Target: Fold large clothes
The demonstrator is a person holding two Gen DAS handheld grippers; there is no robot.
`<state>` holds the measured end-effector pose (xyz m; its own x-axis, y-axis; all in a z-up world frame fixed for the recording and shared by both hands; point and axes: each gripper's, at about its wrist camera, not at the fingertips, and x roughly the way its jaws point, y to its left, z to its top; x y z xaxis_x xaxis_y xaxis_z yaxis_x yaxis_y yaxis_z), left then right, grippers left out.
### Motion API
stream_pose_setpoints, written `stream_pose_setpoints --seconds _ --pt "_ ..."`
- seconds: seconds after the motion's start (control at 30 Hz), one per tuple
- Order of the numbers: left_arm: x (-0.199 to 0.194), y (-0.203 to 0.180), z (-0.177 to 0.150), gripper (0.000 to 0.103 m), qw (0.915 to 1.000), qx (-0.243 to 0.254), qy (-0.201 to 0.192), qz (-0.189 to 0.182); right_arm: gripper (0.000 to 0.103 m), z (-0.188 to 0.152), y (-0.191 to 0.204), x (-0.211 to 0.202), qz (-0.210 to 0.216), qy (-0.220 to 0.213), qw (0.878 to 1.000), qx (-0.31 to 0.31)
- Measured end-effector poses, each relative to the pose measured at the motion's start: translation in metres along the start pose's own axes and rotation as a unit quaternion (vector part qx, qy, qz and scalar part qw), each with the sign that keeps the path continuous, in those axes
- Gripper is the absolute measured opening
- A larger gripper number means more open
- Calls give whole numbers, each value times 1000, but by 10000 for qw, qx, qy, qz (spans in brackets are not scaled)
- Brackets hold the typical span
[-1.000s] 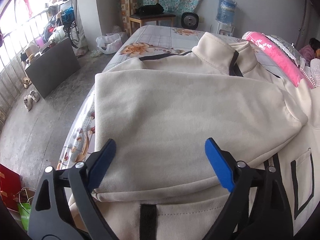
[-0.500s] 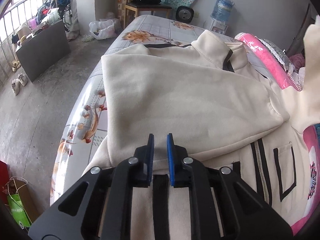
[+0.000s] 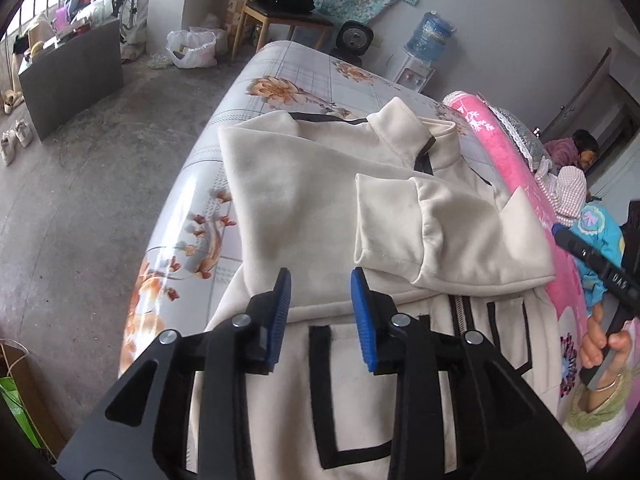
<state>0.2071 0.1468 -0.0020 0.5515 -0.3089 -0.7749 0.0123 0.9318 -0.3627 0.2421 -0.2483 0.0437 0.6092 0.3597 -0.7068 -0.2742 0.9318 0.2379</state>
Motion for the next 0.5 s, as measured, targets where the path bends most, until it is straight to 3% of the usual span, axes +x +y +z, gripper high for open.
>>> stream_pose_setpoints --seconds 0.1,0.23,0.33,0.37,0.4,0.43,0.5 --pt "33 -6 25 44 9989 -173 286 -321 60 -10 -59 -11 -311 -68 9970 708" --pt "92 -14 54 44 9958 -411 760 -297 60 -16 -113 -7 -682 -45 9892 1294" --pt "124 -23 67 42 9946 -512 882 -176 60 -27 -134 -3 -805 14 9865 1429" --pt "126 -29 69 39 9957 -455 793 -132 60 -30 -139 -3 -856 33 9858 1445" --pt "130 -35 70 28 9956 -372 848 -171 60 -32 -141 -1 -884 42 9854 1452" --pt "136 -41 70 24 9950 -287 941 -145 60 -33 -144 0 -912 55 9851 1460" --pt "140 -55 68 12 9959 83 844 304 60 -34 -149 2 -961 60 9844 1474"
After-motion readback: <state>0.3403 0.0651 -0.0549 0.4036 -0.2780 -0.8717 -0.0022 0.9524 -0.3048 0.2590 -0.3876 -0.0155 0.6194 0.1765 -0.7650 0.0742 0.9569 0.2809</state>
